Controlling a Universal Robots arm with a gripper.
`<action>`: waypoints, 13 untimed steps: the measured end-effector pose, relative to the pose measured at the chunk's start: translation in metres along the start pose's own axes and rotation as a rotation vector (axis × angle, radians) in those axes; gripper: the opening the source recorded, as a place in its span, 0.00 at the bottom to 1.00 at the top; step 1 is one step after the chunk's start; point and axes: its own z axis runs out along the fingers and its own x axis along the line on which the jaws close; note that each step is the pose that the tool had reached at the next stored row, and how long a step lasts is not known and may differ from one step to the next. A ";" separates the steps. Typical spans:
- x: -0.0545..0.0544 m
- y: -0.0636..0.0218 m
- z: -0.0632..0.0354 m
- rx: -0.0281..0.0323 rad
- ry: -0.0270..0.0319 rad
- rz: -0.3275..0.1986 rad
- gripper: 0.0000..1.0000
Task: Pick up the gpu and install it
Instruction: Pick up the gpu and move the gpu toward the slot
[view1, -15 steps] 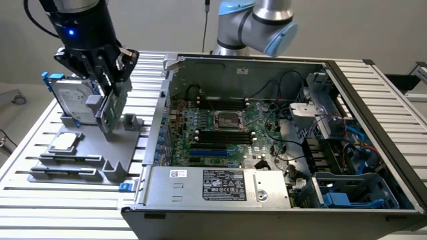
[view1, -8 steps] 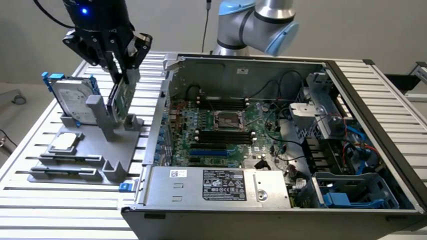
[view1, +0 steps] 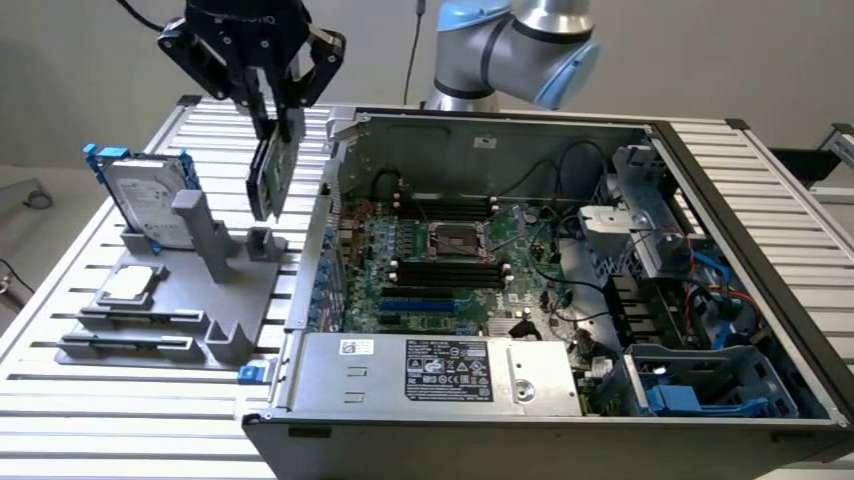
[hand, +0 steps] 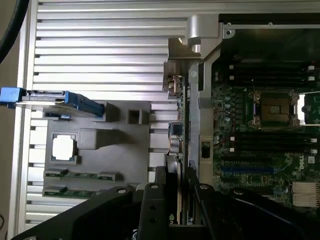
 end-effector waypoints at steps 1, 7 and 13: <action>-0.004 0.0003 -0.0018 -0.0005 0.0006 0.000 0.27; -0.031 0.0007 -0.0054 -0.0010 0.0028 0.000 0.27; -0.059 0.0007 -0.0055 -0.0010 0.0032 0.000 0.27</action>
